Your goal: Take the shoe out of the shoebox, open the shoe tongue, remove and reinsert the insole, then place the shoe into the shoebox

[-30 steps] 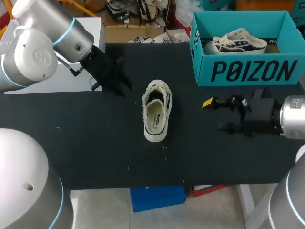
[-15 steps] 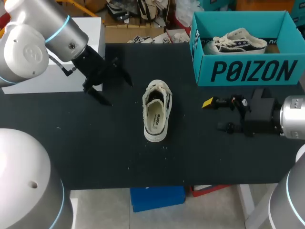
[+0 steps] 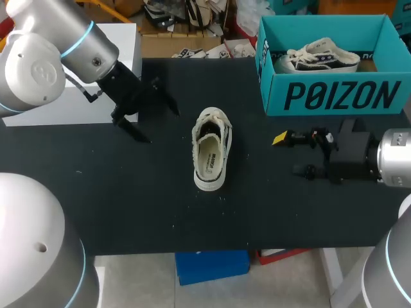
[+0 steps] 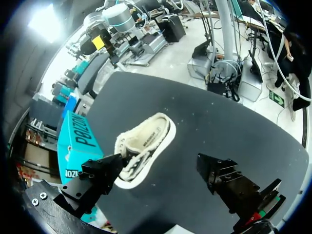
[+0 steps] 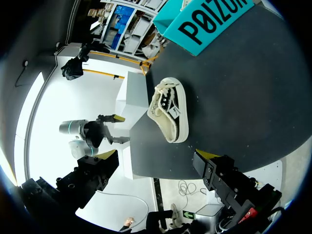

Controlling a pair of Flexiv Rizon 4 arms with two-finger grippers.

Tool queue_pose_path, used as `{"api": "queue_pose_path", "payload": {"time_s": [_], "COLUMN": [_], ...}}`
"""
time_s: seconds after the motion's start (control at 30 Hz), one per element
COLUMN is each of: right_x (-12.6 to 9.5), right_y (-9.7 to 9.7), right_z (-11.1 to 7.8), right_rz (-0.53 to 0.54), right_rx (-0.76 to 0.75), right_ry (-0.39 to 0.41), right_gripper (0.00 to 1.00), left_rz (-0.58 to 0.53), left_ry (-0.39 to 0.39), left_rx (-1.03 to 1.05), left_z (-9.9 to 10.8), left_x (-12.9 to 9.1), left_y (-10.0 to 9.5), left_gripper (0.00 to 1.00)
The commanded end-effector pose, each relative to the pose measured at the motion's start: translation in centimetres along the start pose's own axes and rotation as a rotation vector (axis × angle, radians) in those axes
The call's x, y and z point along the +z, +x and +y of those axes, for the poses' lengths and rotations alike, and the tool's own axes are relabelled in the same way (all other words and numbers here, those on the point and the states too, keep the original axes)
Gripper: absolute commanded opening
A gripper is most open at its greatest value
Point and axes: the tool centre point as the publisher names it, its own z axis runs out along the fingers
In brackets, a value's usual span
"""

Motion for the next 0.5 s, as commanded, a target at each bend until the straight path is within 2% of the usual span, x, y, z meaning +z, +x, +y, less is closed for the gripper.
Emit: {"api": "queue_pose_path", "payload": {"time_s": [0.03, 0.2, 0.5], "right_x": [0.0, 0.0, 0.0], "right_y": [0.0, 0.0, 0.0], "right_z": [0.0, 0.0, 0.0], "right_rz": [0.0, 0.0, 0.0], "right_rx": [0.001, 0.001, 0.001], "right_ry": [0.0, 0.0, 0.0], "right_gripper": [1.0, 1.0, 1.0], "left_rz": [-0.004, 0.015, 0.179], "left_ry": [-0.008, 0.003, -0.003], "left_rx": [0.035, 0.145, 0.368], "left_z": [0.5, 0.7, 1.3], "left_x": [0.8, 1.4, 3.9], "left_y": [-0.5, -1.9, -3.9], "left_gripper": [1.0, 1.0, 1.0]}}
